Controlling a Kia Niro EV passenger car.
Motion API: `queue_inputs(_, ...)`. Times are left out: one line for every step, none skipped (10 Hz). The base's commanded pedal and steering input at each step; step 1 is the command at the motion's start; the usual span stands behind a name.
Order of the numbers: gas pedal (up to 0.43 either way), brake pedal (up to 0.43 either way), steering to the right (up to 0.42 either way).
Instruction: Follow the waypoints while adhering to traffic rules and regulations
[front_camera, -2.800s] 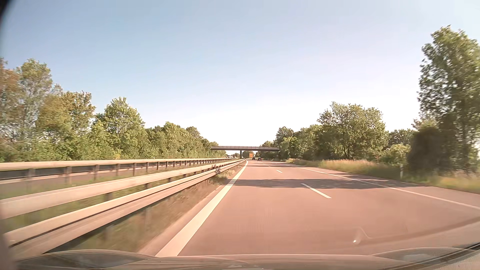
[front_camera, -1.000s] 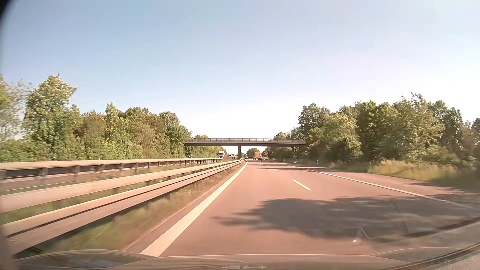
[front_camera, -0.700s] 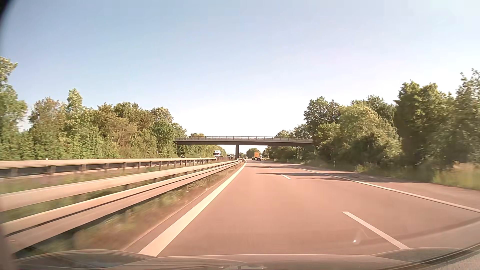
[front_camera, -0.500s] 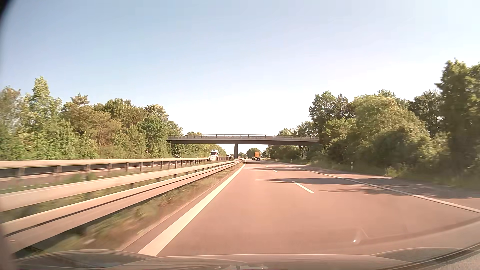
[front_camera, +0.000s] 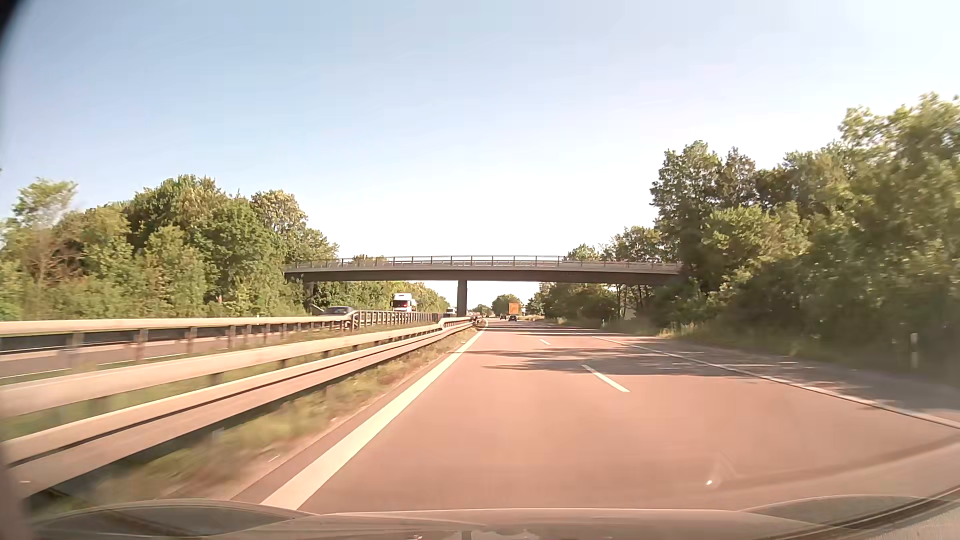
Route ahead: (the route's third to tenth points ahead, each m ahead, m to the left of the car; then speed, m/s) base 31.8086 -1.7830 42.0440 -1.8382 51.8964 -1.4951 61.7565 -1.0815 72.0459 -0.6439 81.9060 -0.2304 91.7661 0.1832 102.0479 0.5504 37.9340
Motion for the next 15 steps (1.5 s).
queue_inputs(0.299,0.012,0.004)
queue_inputs(0.299,0.018,0.005)
queue_inputs(0.299,0.012,0.004)
queue_inputs(0.299,0.012,0.004)
queue_inputs(0.311,0.012,0.004)
queue_inputs(0.311,0.012,0.004)
queue_inputs(0.311,0.012,0.004)
queue_inputs(0.311,0.012,0.004)
queue_inputs(0.311,0.012,0.003)
queue_inputs(0.311,0.012,0.003)
queue_inputs(0.311,0.012,0.003)
queue_inputs(0.311,0.012,0.003)
queue_inputs(0.311,0.012,0.003)
queue_inputs(0.311,0.012,0.002)
queue_inputs(0.311,0.012,0.002)
